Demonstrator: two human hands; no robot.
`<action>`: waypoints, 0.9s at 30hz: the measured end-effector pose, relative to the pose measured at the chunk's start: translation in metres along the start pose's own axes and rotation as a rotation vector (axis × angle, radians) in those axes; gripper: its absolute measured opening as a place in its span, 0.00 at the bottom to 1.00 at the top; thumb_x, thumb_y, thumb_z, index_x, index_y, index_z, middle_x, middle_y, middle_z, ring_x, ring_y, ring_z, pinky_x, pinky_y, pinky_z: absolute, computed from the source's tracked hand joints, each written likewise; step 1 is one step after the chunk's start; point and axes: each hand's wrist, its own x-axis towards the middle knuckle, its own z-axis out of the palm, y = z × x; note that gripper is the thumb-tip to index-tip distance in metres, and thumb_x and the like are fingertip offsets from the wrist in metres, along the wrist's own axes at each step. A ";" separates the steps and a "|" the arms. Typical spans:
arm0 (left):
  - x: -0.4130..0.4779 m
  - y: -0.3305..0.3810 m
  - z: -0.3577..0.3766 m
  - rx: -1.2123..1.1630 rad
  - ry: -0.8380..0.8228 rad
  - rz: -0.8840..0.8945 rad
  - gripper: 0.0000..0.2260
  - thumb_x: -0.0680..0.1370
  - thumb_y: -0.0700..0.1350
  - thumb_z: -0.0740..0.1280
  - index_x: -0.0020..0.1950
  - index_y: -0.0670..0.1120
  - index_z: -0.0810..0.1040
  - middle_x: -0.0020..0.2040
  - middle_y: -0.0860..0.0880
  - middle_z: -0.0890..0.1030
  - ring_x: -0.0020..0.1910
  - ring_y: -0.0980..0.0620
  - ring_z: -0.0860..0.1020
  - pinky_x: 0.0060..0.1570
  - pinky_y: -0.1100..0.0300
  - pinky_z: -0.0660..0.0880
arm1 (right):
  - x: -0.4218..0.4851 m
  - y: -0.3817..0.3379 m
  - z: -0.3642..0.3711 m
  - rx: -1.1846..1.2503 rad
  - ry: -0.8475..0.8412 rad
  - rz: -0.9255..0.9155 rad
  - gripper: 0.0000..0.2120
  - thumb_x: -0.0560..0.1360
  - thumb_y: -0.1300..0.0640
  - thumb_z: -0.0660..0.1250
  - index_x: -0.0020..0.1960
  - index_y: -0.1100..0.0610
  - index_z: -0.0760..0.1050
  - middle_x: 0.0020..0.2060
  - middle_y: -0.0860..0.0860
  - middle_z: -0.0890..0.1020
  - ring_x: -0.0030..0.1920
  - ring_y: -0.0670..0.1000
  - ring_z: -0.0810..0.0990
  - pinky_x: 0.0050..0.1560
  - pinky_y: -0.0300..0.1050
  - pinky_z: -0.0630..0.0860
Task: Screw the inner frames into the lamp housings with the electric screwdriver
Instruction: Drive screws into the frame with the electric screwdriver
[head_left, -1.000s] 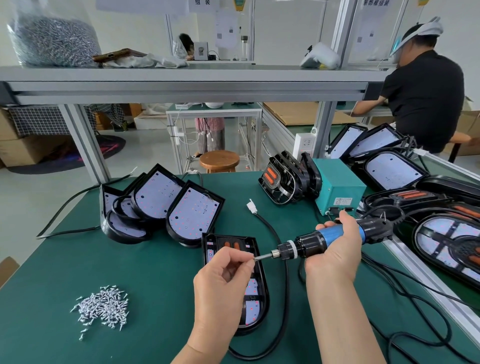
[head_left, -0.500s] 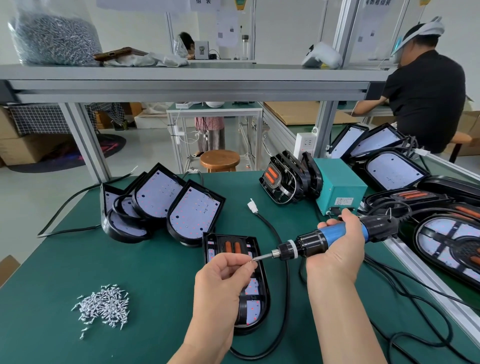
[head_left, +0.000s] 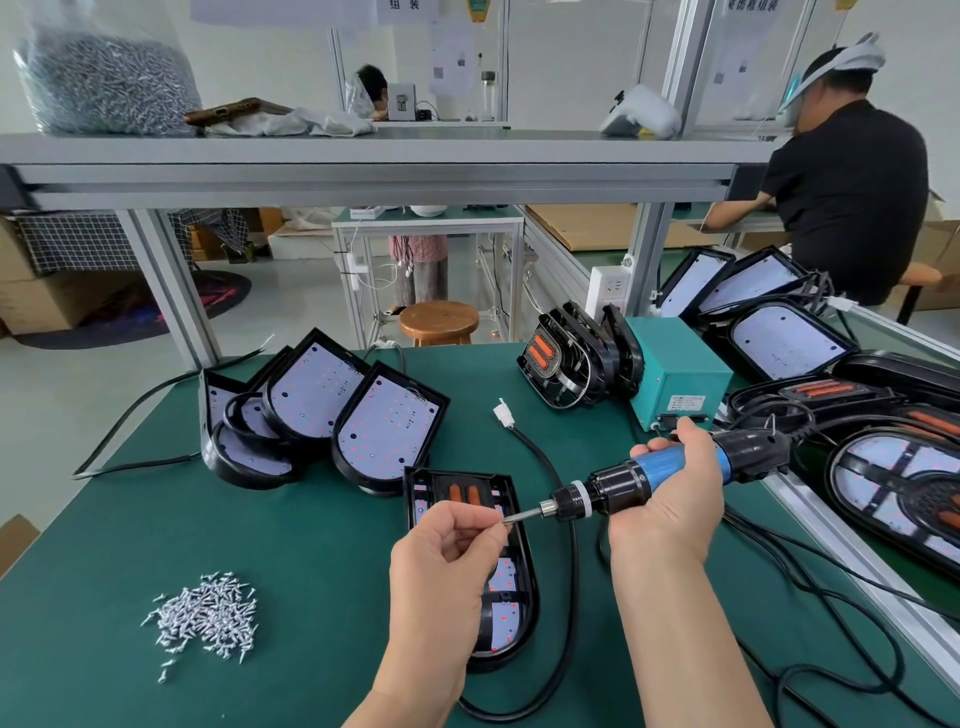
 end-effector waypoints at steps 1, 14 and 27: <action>-0.001 -0.001 0.000 -0.001 0.006 0.007 0.11 0.76 0.35 0.73 0.41 0.52 0.85 0.39 0.40 0.85 0.38 0.48 0.80 0.51 0.44 0.80 | 0.000 0.000 0.000 -0.001 0.004 -0.001 0.11 0.75 0.56 0.73 0.53 0.56 0.73 0.29 0.46 0.78 0.28 0.47 0.79 0.31 0.39 0.77; 0.001 -0.002 -0.001 0.005 -0.032 0.001 0.11 0.75 0.34 0.74 0.41 0.50 0.86 0.37 0.42 0.85 0.36 0.51 0.79 0.42 0.58 0.80 | 0.003 0.000 -0.004 -0.005 -0.034 -0.012 0.12 0.75 0.55 0.73 0.54 0.55 0.73 0.29 0.45 0.78 0.29 0.47 0.79 0.31 0.37 0.77; 0.000 0.001 -0.003 0.232 -0.052 0.276 0.19 0.76 0.34 0.73 0.45 0.60 0.84 0.37 0.48 0.83 0.38 0.42 0.78 0.45 0.46 0.80 | 0.006 0.005 -0.004 0.072 -0.016 0.090 0.11 0.75 0.53 0.74 0.43 0.54 0.72 0.27 0.46 0.77 0.28 0.47 0.77 0.32 0.38 0.77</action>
